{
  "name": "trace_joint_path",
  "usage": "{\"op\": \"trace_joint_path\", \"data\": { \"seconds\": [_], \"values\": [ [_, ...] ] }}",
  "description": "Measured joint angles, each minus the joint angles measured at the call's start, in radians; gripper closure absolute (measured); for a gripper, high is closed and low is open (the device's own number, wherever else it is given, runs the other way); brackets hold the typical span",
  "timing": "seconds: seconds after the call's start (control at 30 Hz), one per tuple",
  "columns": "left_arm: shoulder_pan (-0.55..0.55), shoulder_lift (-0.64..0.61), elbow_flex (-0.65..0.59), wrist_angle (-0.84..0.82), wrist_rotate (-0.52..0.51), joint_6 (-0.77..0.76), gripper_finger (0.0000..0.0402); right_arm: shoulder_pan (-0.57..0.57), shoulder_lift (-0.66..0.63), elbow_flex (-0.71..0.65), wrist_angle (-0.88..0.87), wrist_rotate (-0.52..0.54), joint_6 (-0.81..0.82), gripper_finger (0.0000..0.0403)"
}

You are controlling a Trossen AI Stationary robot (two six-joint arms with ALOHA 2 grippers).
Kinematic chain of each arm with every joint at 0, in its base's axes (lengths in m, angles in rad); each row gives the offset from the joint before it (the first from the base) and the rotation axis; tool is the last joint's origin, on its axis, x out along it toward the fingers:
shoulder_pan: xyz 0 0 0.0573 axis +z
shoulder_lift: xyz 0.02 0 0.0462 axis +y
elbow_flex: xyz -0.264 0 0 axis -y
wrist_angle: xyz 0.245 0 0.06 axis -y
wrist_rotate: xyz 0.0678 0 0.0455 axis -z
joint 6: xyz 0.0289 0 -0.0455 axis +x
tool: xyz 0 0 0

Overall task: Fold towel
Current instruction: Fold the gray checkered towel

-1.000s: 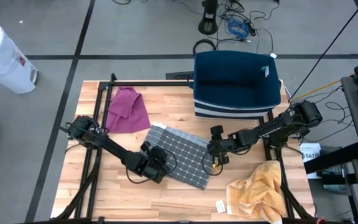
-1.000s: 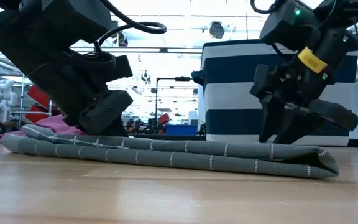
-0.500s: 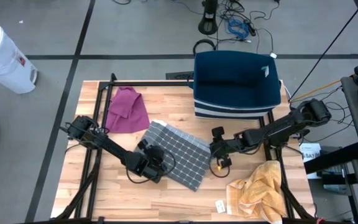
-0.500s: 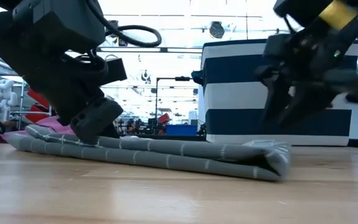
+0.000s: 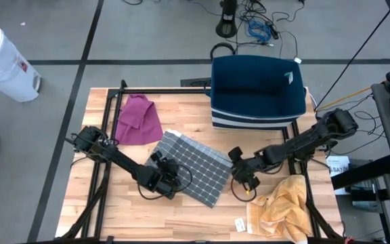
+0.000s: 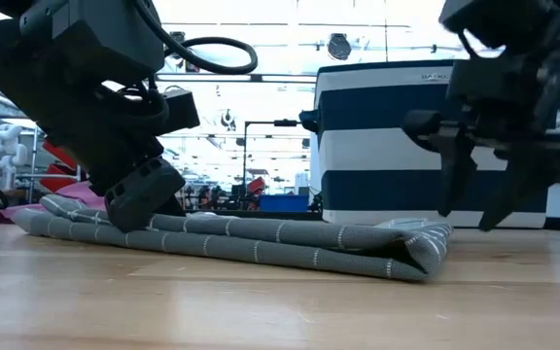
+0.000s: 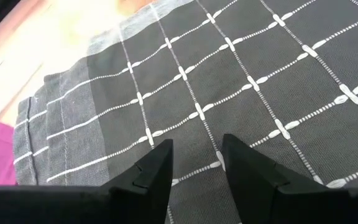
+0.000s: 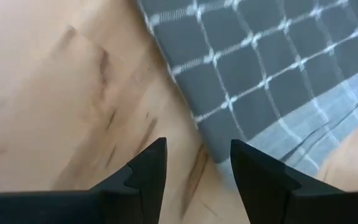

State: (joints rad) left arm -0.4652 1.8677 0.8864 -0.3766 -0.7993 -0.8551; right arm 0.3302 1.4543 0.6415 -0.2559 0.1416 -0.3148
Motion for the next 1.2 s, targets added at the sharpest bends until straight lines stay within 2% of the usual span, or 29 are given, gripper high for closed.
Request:
{"op": "trace_joint_path", "data": {
  "seconds": [0.07,0.27,0.43,0.7,0.83,0.97,1.07,1.2],
  "values": [
    [-0.003,-0.002,0.0,0.007,-0.008,0.0,0.0252,0.0,0.025,0.0,0.004,0.038,-0.01,0.0236],
    [-0.011,-0.033,0.022,0.013,-0.059,0.013,0.0252,-0.001,0.058,0.0,0.042,0.046,-0.022,0.0236],
    [-0.015,-0.033,0.095,0.075,-0.056,0.129,0.0252,0.006,0.06,0.0,0.073,0.106,-0.052,0.0243],
    [-0.029,-0.035,0.151,0.412,0.052,0.409,0.0252,0.006,0.063,0.0,0.092,0.088,-0.065,0.0294],
    [-0.021,-0.035,0.151,0.499,0.167,0.428,0.0252,0.006,0.064,0.0,0.106,0.058,-0.064,0.0339],
    [-0.021,-0.028,0.151,0.562,0.207,0.422,0.0252,0.004,0.078,0.0,0.115,0.06,-0.059,0.039],
    [-0.028,-0.001,0.151,0.661,0.241,0.434,0.0252,0.002,0.08,0.0,0.129,0.061,-0.035,0.0398],
    [-0.04,0.034,0.15,0.704,0.235,0.442,0.0252,-0.004,0.08,0.0,0.172,0.061,-0.013,0.0402]
  ]
}}
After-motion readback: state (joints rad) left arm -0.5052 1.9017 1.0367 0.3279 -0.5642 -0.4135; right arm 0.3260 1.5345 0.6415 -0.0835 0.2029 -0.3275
